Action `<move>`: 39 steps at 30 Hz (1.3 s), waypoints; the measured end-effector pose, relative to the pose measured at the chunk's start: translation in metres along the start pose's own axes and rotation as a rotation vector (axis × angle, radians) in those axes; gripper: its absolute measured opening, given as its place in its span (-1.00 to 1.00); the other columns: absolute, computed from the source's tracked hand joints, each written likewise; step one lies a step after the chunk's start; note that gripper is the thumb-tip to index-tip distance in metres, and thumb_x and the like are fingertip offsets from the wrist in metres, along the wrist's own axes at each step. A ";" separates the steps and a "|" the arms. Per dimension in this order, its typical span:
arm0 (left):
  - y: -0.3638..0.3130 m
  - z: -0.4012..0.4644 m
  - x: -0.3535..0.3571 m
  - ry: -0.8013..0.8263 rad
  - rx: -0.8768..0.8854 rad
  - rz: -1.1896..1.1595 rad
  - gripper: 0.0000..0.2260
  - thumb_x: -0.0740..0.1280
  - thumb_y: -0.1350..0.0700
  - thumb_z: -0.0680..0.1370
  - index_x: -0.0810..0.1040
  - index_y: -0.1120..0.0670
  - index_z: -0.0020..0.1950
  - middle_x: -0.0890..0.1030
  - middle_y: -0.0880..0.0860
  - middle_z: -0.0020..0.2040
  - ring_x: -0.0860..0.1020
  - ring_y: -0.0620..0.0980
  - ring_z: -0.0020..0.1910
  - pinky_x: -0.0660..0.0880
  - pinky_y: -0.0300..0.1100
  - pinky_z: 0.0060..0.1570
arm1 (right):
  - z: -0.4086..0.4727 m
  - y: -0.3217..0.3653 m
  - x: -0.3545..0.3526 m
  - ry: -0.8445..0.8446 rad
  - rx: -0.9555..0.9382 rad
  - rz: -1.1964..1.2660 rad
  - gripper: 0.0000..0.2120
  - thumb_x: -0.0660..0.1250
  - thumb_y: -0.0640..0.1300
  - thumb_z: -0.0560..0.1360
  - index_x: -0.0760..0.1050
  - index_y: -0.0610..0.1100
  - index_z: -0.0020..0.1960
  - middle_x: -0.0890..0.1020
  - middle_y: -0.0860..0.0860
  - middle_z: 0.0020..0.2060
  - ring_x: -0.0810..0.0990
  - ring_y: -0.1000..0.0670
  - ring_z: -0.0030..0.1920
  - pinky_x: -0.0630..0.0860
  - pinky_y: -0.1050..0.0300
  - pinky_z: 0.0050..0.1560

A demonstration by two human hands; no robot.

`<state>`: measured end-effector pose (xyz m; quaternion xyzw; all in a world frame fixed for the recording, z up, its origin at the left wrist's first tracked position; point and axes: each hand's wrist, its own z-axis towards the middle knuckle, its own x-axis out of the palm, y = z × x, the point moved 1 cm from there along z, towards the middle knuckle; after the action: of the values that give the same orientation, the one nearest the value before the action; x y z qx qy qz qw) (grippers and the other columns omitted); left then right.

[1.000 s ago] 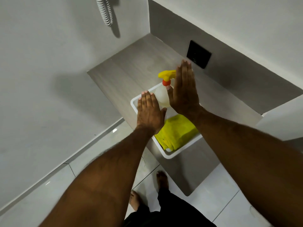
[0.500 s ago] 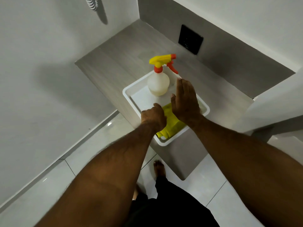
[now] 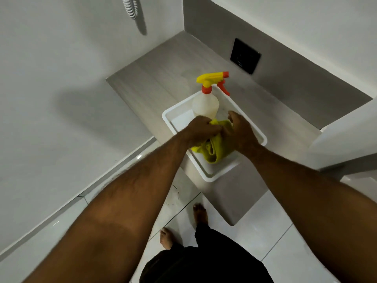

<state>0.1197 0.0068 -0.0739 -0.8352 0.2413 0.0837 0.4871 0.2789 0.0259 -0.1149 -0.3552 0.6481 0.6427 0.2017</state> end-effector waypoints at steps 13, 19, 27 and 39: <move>0.048 -0.134 -0.186 -0.379 0.064 -0.447 -0.83 0.32 0.20 0.21 0.48 0.15 -0.21 0.42 0.17 -0.31 0.39 0.09 -0.36 0.34 -0.15 -0.33 | 0.009 0.155 0.088 0.502 0.259 0.934 -0.39 0.24 0.44 0.36 0.61 -0.03 0.10 0.70 -0.05 -0.06 0.68 -0.11 -0.08 0.62 0.02 -0.16; 0.169 -0.214 -0.247 -0.590 -0.289 -0.141 -0.85 0.48 0.06 0.32 0.52 0.03 -0.26 0.45 0.04 -0.39 0.41 -0.01 -0.45 0.38 -0.24 -0.48 | -0.006 0.230 0.142 0.722 0.087 0.765 -0.74 0.37 -0.17 0.50 0.49 -0.16 0.18 0.62 -0.13 -0.08 0.63 -0.10 -0.19 0.61 0.13 -0.39; 0.266 -0.222 -0.222 -0.647 -0.455 -0.305 -0.81 0.53 0.10 0.37 0.53 0.08 -0.27 0.57 0.10 -0.27 0.53 0.01 -0.39 0.52 -0.17 -0.41 | -0.041 0.230 0.209 0.697 0.163 0.620 -0.69 0.35 -0.27 0.53 0.44 -0.22 0.26 0.58 -0.17 0.06 0.62 -0.14 -0.07 0.68 0.01 -0.26; 0.507 -0.074 -0.014 -0.324 -0.696 0.022 -0.78 0.33 -0.06 0.47 0.45 0.03 -0.28 0.50 0.01 -0.29 0.50 0.09 -0.18 0.34 -0.15 -0.25 | -0.068 -0.013 0.402 0.587 0.348 -0.018 -0.83 0.34 -0.18 0.48 0.56 -0.27 0.00 0.66 -0.22 -0.06 0.61 -0.25 0.00 0.57 -0.12 0.03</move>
<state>-0.1457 -0.2590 -0.4229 -0.9238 0.1275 0.2967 0.2055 0.0330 -0.1201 -0.4061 -0.4910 0.7752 0.3913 0.0698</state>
